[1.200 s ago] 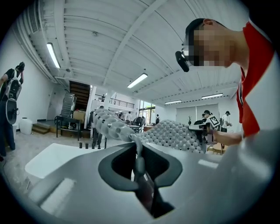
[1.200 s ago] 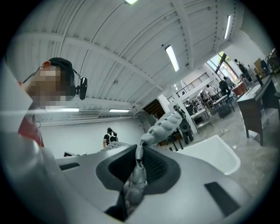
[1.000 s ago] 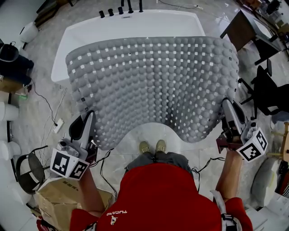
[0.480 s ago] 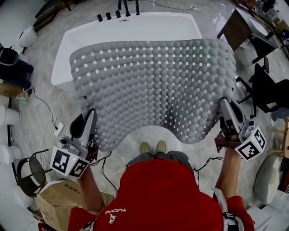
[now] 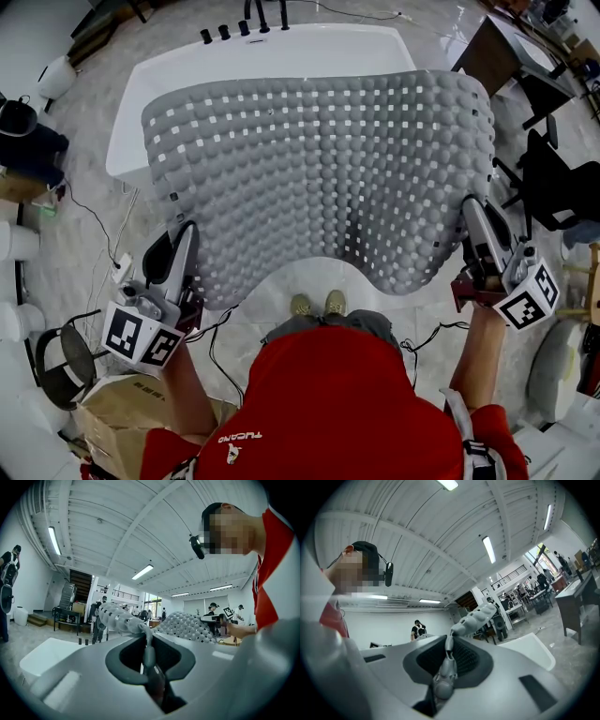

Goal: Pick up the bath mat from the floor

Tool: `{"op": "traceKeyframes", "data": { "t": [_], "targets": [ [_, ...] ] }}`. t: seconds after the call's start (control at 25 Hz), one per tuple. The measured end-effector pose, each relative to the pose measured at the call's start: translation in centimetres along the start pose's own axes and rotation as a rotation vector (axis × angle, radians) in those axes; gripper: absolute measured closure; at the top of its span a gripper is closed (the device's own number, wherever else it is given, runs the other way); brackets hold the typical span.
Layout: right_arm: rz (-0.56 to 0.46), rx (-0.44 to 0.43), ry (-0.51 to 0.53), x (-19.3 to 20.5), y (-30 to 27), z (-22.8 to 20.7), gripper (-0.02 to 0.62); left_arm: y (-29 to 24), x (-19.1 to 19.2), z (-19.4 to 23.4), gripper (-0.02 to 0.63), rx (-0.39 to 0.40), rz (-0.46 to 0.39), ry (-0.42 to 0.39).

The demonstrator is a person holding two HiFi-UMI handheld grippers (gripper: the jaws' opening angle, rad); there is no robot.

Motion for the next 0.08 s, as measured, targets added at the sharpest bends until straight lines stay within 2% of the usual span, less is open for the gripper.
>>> {"op": "traceKeyframes", "data": {
  "t": [0.08],
  "targets": [
    [-0.001,-0.002,0.004,0.02,-0.32,0.08,0.557,0.00,-0.08,0.32,0.568,0.001,-0.002,-0.002]
  ]
}}
Point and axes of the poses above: the fingertips, and each gripper's own axes: y backward along the fingers, z to its left, x out of its underside, the point moved 5 cm from there along y, backward along the fingers, and after that the axes turned 12 degrees about x, right-handed, at the moved point
